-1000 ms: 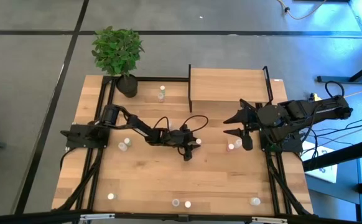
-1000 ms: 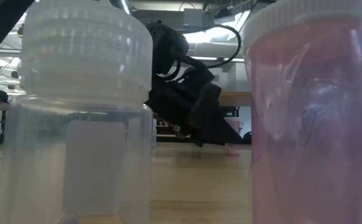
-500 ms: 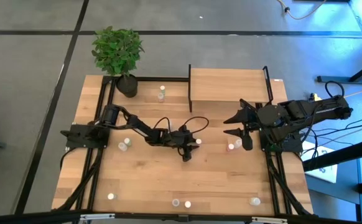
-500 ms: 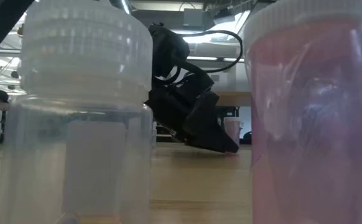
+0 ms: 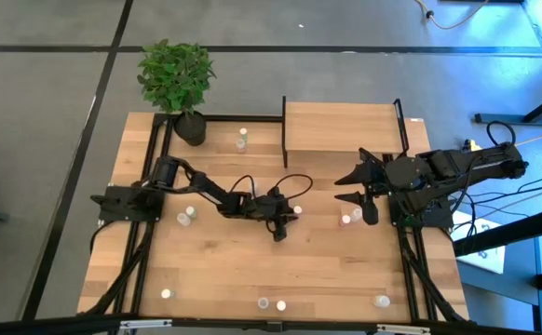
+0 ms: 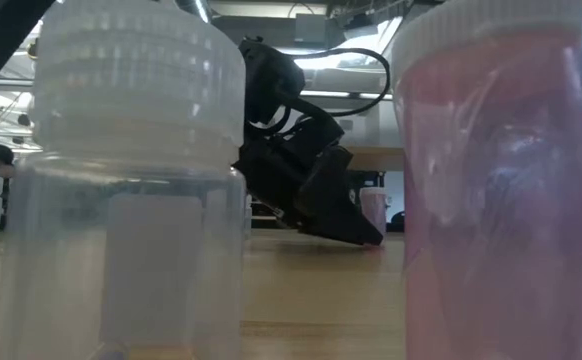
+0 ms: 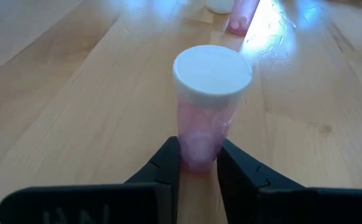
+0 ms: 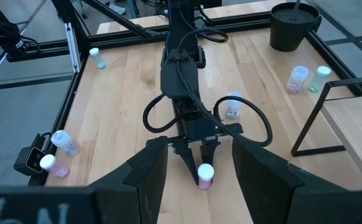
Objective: Pick and place medicine bottles onto shelf by color
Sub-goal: Put the top left pink pill bottle on the shelf
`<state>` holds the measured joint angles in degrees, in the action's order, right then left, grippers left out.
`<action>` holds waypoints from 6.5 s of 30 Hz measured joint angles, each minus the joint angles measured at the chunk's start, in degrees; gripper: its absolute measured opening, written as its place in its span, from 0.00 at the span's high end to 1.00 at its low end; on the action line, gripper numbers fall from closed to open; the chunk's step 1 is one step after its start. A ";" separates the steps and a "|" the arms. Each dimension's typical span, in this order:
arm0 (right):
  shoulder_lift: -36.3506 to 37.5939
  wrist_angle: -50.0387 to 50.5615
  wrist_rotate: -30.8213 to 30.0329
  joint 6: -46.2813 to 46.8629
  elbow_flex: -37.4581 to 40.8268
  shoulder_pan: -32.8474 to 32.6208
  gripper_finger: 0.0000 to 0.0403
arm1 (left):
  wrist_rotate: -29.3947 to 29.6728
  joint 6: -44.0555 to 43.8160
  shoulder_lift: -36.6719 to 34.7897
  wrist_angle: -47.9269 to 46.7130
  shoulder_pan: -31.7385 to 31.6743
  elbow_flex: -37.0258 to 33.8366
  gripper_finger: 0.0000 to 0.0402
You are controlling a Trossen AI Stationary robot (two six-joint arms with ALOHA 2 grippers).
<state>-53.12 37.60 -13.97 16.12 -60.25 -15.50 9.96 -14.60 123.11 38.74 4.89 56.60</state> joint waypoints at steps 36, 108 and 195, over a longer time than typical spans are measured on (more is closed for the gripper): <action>-3.25 1.86 8.35 1.63 0.16 -0.03 0.55 | 3.03 6.24 -9.21 -7.75 -1.03 0.15 0.84; -31.58 -8.40 10.56 -10.62 0.63 12.48 0.55 | 5.01 6.24 -11.41 -11.32 0.55 0.20 0.84; -35.23 -11.56 15.58 -7.32 0.66 13.15 0.71 | 5.52 4.21 -11.39 -11.32 0.13 0.20 0.71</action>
<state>-88.36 26.04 1.61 8.80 -59.59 -2.35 15.48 -10.39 111.72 27.42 5.02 56.80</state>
